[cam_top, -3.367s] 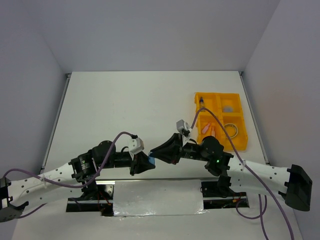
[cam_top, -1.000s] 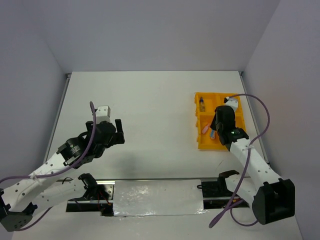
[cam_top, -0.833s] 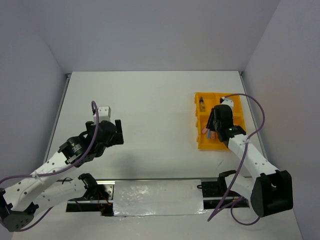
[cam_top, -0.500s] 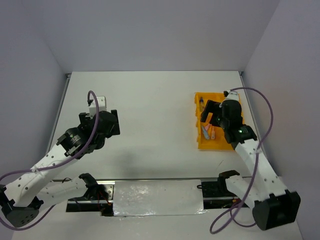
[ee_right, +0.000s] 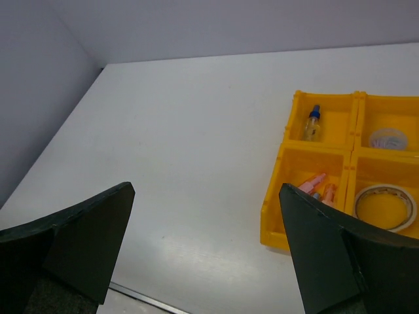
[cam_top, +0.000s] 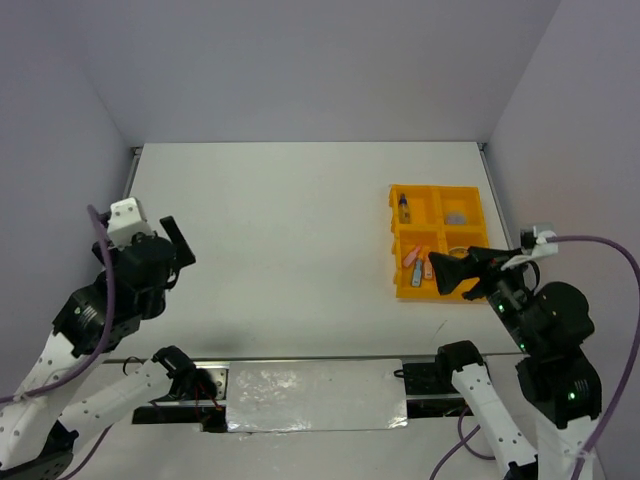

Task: Sort the stationery into containers
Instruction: Reset both arms

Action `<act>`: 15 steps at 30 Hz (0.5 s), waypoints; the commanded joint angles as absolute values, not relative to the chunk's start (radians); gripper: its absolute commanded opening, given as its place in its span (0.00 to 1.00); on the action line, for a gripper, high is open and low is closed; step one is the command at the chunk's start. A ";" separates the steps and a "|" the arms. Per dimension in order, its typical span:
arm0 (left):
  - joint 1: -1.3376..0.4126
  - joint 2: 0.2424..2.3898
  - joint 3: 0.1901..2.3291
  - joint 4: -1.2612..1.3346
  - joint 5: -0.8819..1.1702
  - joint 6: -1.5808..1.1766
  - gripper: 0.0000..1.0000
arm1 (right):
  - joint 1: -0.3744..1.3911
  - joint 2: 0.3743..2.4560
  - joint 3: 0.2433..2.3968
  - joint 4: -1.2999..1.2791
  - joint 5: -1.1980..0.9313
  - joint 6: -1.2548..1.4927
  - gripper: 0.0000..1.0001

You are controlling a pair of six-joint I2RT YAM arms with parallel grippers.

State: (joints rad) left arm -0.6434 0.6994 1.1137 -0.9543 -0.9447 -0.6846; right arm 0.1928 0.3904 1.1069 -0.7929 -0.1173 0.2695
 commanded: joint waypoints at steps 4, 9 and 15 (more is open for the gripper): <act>-0.638 0.536 1.059 -0.907 -0.916 -0.631 0.99 | 0.195 0.276 1.218 -1.020 -0.023 0.172 1.00; -0.638 0.492 1.023 -0.939 -0.885 -0.644 0.99 | 0.221 0.187 1.242 -1.100 0.130 0.170 1.00; -0.638 0.462 0.991 -0.917 -0.851 -0.629 0.99 | 0.242 0.111 1.227 -1.114 0.219 0.167 1.00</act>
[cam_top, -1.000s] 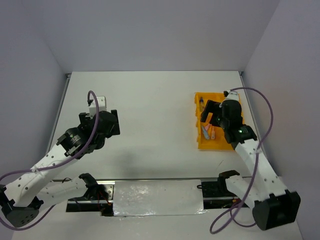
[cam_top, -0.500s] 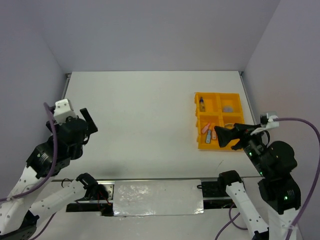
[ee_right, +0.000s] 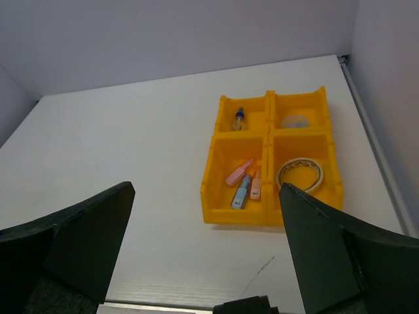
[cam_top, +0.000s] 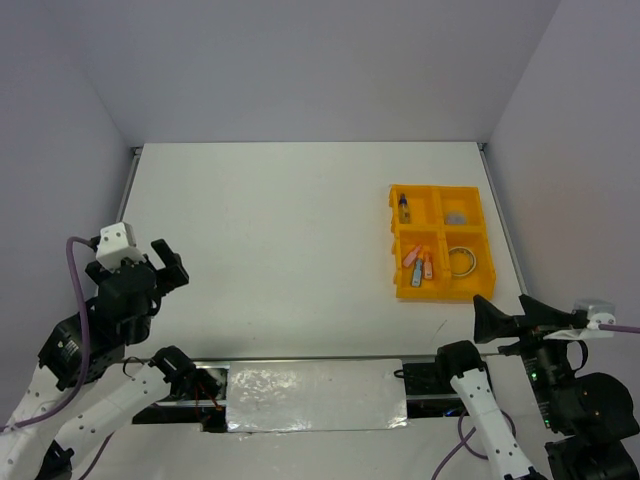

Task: Sort the stationery into containers
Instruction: Reset both arms

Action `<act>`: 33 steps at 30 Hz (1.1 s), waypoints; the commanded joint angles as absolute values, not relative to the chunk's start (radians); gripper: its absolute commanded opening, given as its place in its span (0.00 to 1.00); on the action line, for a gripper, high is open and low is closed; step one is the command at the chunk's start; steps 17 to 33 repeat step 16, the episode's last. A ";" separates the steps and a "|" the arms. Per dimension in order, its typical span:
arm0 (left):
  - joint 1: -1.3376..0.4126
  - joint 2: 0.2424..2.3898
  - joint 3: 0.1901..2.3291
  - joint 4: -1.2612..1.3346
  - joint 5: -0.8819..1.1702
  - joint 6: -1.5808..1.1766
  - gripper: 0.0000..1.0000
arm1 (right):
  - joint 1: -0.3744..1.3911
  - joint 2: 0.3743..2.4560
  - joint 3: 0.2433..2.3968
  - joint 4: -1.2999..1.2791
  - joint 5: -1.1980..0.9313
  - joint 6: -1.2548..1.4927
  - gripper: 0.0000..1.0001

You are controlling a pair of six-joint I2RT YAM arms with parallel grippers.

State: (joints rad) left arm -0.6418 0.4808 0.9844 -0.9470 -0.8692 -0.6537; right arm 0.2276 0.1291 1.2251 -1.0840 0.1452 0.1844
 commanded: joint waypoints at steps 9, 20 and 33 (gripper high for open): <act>-0.638 0.367 0.954 -0.897 -0.851 -0.655 0.99 | 0.245 0.126 1.175 -1.088 0.187 0.187 1.00; -0.638 0.322 0.942 -0.885 -0.847 -0.650 0.99 | 0.245 0.138 1.143 -1.080 0.178 0.210 1.00; -0.638 0.322 0.942 -0.885 -0.847 -0.650 0.99 | 0.245 0.138 1.143 -1.080 0.178 0.210 1.00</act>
